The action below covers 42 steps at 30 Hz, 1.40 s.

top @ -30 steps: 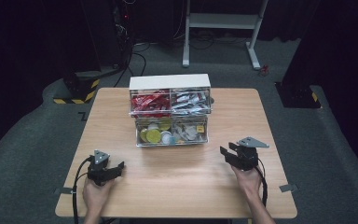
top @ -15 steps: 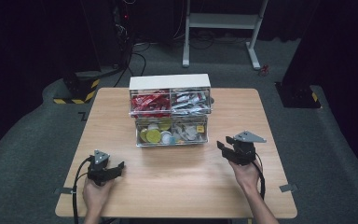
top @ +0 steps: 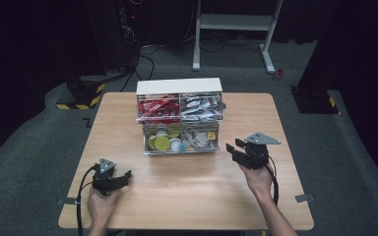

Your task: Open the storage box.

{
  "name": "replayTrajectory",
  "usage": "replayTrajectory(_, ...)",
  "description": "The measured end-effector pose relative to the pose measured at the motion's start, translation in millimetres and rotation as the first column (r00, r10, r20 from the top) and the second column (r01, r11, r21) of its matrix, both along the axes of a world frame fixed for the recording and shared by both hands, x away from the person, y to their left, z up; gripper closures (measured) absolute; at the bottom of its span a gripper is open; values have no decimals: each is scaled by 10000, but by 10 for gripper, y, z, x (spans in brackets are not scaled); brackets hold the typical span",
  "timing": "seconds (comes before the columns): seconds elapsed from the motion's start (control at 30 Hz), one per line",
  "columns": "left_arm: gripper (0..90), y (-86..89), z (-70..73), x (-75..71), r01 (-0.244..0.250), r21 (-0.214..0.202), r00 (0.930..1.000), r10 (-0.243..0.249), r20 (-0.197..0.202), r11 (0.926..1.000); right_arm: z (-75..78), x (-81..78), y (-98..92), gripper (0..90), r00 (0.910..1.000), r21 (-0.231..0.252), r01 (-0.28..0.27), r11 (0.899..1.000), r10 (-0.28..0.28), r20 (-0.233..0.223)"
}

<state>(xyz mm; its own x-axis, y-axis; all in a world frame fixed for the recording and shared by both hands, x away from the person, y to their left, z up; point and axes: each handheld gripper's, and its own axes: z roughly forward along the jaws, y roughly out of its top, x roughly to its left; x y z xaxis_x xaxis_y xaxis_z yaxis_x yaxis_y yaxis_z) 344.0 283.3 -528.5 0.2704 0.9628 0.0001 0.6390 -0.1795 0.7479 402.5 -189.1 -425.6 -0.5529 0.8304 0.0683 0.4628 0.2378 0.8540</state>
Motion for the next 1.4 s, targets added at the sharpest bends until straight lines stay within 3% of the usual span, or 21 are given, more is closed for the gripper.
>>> replayTrajectory(0.93,278,0,-1,0,-6,-4,10000,6,13,10000,442,126,189,581,9975,19,-431,9991,429,566)
replayTrajectory(1.4,278,0,-1,0,-5,-2,10000,5,12,10000,549,204,308,644,9961,-75,-687,9976,690,543)
